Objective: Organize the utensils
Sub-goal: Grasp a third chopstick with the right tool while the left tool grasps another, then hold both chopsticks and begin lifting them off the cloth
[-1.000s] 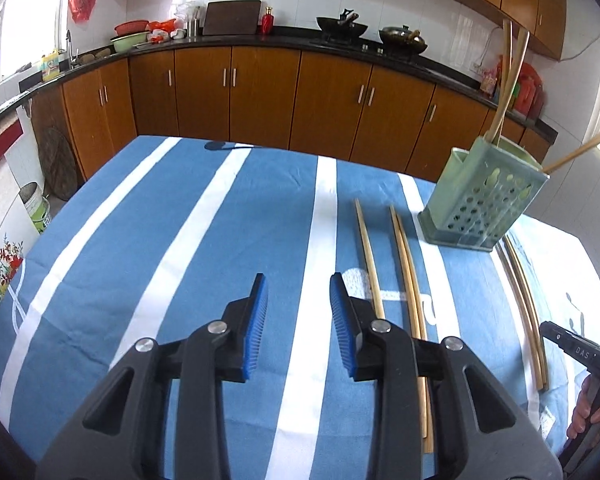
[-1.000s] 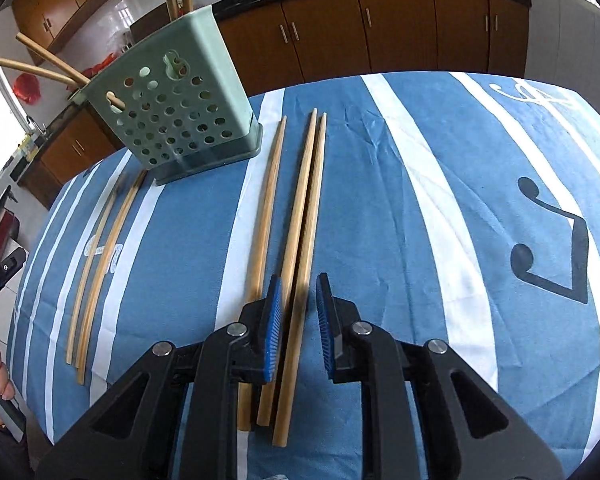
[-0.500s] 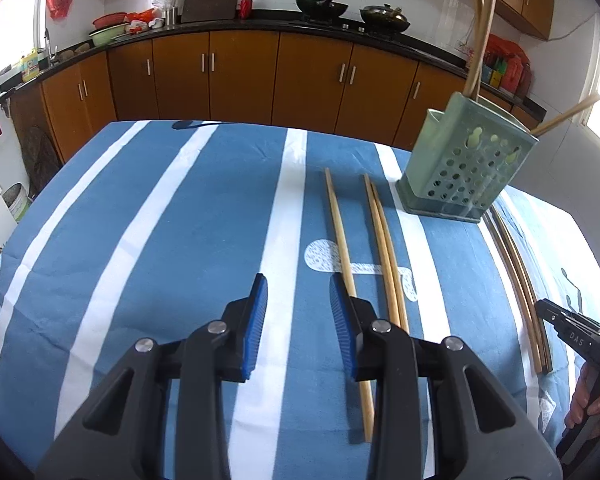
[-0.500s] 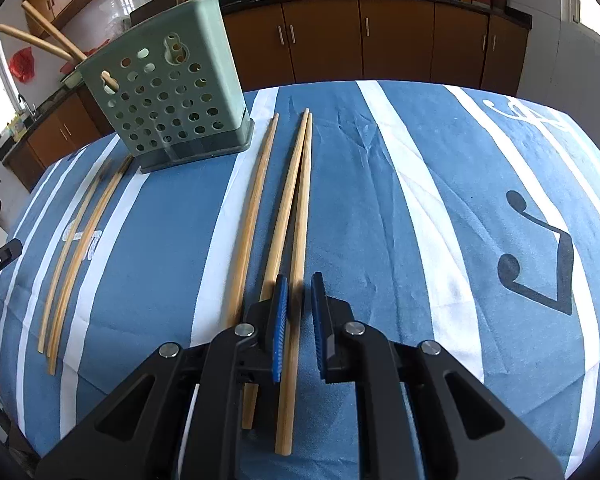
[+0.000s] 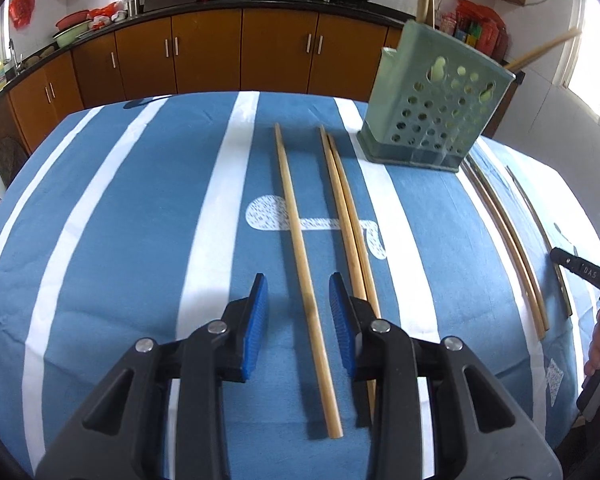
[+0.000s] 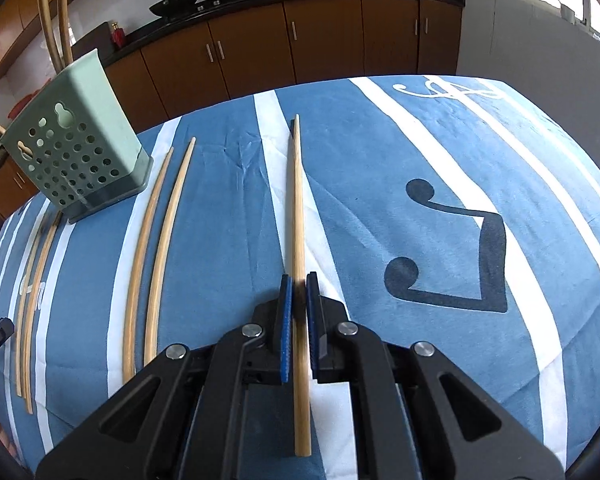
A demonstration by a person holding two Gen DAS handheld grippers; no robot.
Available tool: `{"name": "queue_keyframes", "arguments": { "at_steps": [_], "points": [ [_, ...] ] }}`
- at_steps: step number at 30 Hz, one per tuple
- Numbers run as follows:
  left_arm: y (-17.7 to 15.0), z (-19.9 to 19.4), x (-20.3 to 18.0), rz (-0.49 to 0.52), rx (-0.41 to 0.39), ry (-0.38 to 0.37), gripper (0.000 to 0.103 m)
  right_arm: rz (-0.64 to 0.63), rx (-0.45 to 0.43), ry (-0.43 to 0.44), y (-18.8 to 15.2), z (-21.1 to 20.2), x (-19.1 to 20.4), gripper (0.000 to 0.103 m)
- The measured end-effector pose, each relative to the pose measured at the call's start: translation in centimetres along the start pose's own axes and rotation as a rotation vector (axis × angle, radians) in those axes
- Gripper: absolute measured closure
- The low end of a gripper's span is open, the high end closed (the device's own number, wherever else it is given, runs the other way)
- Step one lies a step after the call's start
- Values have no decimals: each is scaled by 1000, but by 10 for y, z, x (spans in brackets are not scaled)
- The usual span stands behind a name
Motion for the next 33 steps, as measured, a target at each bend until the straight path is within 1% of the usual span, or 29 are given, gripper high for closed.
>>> {"name": "queue_keyframes", "arguments": {
  "at_steps": [2, 3, 6, 7, 9, 11, 15, 19, 25, 33],
  "points": [
    [-1, 4, -3, 7, 10, 4, 74, -3, -3, -4, 0, 0, 0, 95],
    [-1, 5, -5, 13, 15, 9, 78, -4, -3, -4, -1, 0, 1, 95],
    [0, 9, -7, 45, 8, 58, 92, -10, -2, -2, -1, 0, 2, 95],
    [0, 10, -6, 42, 8, 60, 94, -14, -2, 0, -2, 0, 2, 95],
    [2, 10, 0, 28, 6, 64, 95, -19, 1, 11, -2, 0, 5, 95],
    [6, 12, 10, 18, 5, 98, 95, -29, 2, 27, -3, 0, 8, 95],
    [16, 17, 39, -24, 9, 143, 95, -61, -1, 50, -6, 0, 17, 95],
    [20, 20, 51, -30, 0, 148, 94, -96, -17, 38, -7, 0, 23, 95],
    [20, 20, 53, -38, -4, 140, 93, -107, -34, 33, -9, 0, 25, 95],
    [21, 21, 52, -47, -6, 123, 91, -100, -31, 41, -8, 1, 23, 94]
  ]
}}
Point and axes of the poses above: each gripper's, at about its wrist camera, not at the fingertips, and z roughly the way its jaws point, x to its left, y to its top, the point moved 6 cm from there along z, roughly the way its jaws point, and after that the axes turned 6 degrees about z, right-handed, at the moved point
